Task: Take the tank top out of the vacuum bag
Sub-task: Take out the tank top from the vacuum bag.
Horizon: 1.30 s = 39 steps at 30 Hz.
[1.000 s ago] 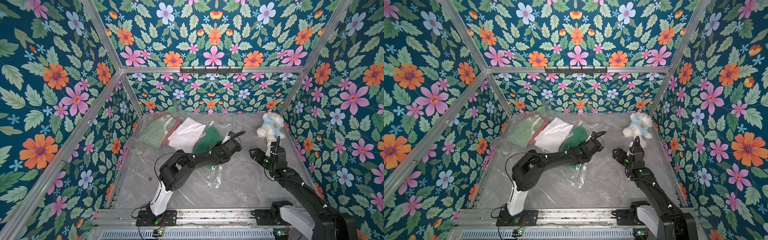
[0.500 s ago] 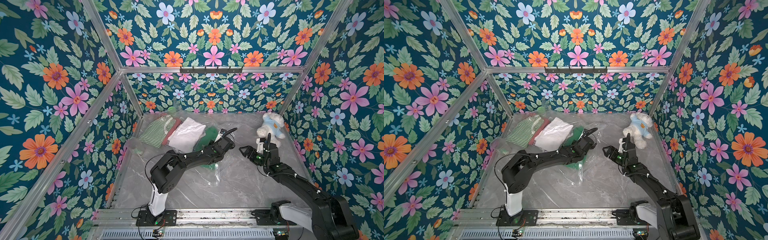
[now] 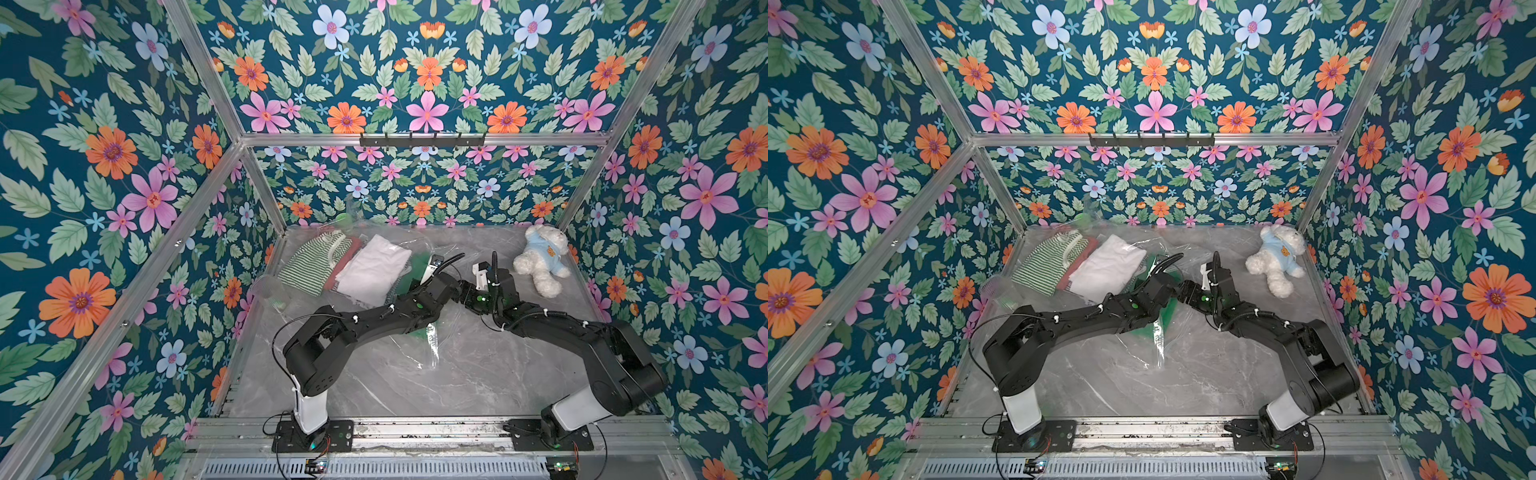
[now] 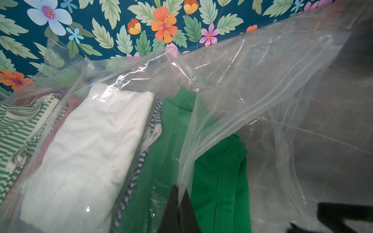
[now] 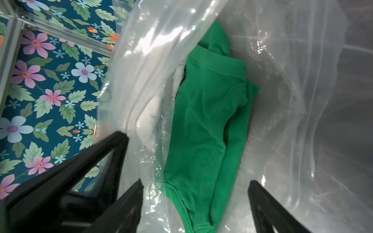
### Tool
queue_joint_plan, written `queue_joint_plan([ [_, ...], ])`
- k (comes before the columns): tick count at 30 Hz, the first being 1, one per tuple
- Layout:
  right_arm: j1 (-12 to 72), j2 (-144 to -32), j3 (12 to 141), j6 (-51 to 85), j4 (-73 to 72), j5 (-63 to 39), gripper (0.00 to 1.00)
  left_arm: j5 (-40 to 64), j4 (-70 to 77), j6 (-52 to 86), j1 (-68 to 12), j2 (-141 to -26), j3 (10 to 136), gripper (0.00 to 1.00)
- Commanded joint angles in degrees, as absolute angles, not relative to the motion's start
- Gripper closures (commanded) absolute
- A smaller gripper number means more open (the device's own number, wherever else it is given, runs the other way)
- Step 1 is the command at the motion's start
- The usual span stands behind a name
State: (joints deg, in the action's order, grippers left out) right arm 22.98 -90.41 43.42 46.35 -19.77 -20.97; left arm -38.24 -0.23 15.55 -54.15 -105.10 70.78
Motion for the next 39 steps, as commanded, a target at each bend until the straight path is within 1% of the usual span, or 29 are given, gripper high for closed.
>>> queue_joint_plan([
  [1, 23.15, -93.93, 46.08, 47.81, -22.86, -21.79, 0.19, -39.99, 1.49, 16.88, -54.06, -104.50, 70.52, 1.00],
  [7, 23.15, -101.70, 51.18, 47.64, -20.40, -22.96, 0.19, -39.83, 1.75, 17.36, -53.83, -104.33, 70.00, 1.00],
  [12, 23.17, -105.87, 52.88, 48.07, -18.66, -22.82, 0.19, -38.42, 2.07, 18.55, -53.27, -104.33, 69.40, 1.00],
  [17, 23.29, -109.16, 54.81, 48.34, -18.12, -25.62, 0.19, -37.38, 2.57, 19.36, -52.78, -104.11, 68.84, 1.00],
  [20, 23.44, -110.38, 55.90, 48.13, -17.54, -26.56, 0.22, -36.23, 3.29, 20.07, -52.39, -103.72, 68.16, 1.00],
  [21, 23.53, -110.88, 56.37, 47.79, -17.35, -27.03, 0.26, -35.71, 3.47, 20.26, -52.30, -103.63, 68.00, 1.00],
  [23, 23.64, -111.88, 57.38, 47.33, -17.19, -27.95, 0.29, -34.86, 4.03, 20.45, -52.21, -103.40, 67.66, 1.00],
  [28, 24.19, -114.53, 60.96, 45.87, -16.97, -30.04, 0.32, -34.45, 4.16, 20.41, -52.14, -102.97, 67.32, 1.00],
  [33, 25.05, -116.49, 64.48, 44.01, -14.35, -29.46, 0.59, -34.89, 4.33, 20.50, -51.86, -102.39, 66.67, 1.00],
  [34, 25.05, -116.41, 64.75, 43.73, -13.62, -28.78, 0.68, -34.97, 4.24, 20.74, -51.71, -102.39, 66.57, 1.00],
  [35, 25.05, -115.94, 64.70, 43.42, -13.11, -27.90, 0.84, -35.06, 3.99, 21.08, -51.60, -102.35, 66.45, 1.00],
  [36, 25.05, -115.27, 64.47, 43.02, -12.57, -27.04, 0.94, -35.25, 3.72, 21.41, -51.44, -102.37, 66.28, 1.00],
  [37, 25.10, -114.28, 63.98, 42.50, -12.04, -26.18, 1.00, -35.38, 3.40, 21.82, -51.26, -102.38, 66.27, 1.00],
  [39, 25.05, -112.02, 62.27, 41.79, -11.87, -24.38, 1.00, -35.59, 2.96, 22.56, -50.83, -102.39, 65.92, 1.00],
])
